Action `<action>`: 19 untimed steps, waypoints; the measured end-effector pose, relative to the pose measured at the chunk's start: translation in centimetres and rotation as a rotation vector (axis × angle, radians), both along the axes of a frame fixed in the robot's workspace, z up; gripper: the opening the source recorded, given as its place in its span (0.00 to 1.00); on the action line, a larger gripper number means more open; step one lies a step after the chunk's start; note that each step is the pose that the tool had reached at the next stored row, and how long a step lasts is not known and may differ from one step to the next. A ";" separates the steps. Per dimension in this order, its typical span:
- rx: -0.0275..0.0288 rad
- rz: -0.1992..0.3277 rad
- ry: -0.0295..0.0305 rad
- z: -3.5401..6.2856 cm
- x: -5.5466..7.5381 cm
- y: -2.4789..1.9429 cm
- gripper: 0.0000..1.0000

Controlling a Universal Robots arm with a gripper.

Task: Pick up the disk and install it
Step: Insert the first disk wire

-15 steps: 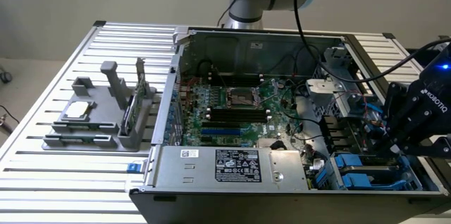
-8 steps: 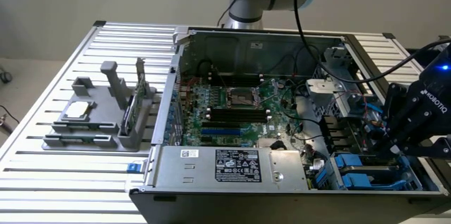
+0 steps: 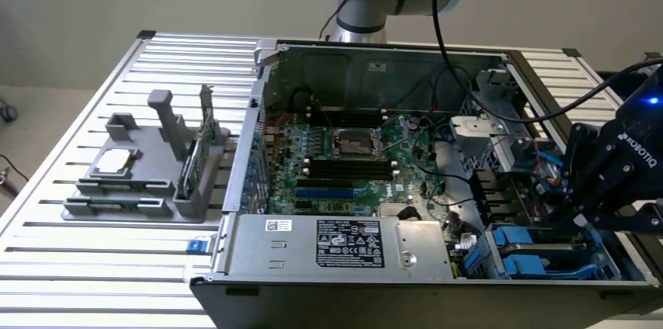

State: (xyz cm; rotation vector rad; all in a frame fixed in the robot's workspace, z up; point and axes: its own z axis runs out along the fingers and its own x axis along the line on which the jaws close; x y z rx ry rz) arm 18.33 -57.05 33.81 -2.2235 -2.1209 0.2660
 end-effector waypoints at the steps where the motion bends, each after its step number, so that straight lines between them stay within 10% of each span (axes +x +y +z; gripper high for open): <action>1: 0.0000 0.000 0.0000 -0.02 0.0 0.00 0.16; 19: -0.0002 0.000 0.0001 -0.37 0.0 0.00 0.16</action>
